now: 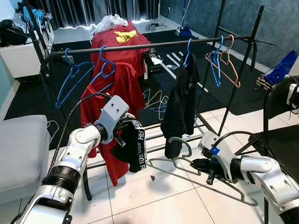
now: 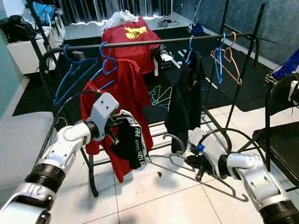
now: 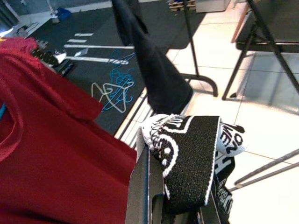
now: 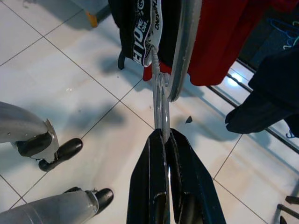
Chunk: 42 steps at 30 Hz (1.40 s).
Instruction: Hang hanger
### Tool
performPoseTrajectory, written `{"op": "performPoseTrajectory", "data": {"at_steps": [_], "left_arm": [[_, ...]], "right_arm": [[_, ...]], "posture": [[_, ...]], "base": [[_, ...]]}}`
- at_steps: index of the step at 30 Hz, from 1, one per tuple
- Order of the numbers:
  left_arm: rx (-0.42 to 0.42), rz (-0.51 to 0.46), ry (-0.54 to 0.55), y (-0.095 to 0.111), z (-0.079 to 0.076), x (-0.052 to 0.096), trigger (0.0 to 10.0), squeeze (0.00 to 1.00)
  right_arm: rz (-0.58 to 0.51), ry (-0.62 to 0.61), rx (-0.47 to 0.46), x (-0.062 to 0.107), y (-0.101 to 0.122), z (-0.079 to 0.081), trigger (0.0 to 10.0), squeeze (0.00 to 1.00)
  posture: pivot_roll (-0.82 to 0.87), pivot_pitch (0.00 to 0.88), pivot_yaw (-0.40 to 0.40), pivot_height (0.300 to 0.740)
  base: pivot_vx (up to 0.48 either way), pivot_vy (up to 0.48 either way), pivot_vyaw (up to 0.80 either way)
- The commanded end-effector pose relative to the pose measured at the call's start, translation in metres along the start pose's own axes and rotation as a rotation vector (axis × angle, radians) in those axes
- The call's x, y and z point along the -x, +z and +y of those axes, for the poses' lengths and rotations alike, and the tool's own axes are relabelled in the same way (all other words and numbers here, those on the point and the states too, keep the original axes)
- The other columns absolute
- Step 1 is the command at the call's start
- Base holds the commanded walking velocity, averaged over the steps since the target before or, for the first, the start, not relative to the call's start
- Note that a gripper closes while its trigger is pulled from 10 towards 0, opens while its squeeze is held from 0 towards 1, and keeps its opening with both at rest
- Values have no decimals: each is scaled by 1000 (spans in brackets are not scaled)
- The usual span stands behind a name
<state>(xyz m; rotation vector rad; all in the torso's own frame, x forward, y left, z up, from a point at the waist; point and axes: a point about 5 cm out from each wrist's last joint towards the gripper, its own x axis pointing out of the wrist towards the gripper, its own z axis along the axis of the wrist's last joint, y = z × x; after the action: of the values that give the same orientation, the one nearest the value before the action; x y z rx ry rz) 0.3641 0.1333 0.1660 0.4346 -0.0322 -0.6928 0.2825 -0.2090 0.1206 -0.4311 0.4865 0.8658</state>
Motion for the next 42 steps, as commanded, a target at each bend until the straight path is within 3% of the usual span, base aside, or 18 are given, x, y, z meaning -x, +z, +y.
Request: {"op": "performPoseTrajectory", "data": {"at_steps": [1, 11, 26, 31, 37, 42], "left_arm": [[17, -4, -33, 1, -7, -1, 10000, 0], [3, -23, -84, 8, -19, -5, 10000, 0], [-99, 34, -66, 5, -6, -2, 10000, 0], [-117, 49, -49, 5, -2, -2, 10000, 0], [-107, 34, -64, 7, -6, -2, 10000, 0], [-106, 21, -84, 9, -11, -3, 10000, 0]], "right_arm": [[-38, -2, 15, -2, 6, -3, 10000, 0], [-115, 35, 5, -9, 12, -7, 10000, 0], [-24, 197, 1, -6, -6, 13, 10000, 0], [-81, 158, 50, -7, 1, 11, 10000, 0], [-131, -48, 68, -14, 10, -8, 10000, 0], [-164, -55, 53, -16, 14, -9, 10000, 0]], "posture": [[-101, 0, 28, 740], [-94, 0, 17, 740], [-94, 0, 30, 740], [-95, 0, 33, 740], [-93, 0, 30, 740], [-91, 0, 27, 740]], "base": [[0, 0, 0], [0, 0, 0], [0, 0, 0], [0, 0, 0], [0, 0, 0], [0, 0, 0]]}}
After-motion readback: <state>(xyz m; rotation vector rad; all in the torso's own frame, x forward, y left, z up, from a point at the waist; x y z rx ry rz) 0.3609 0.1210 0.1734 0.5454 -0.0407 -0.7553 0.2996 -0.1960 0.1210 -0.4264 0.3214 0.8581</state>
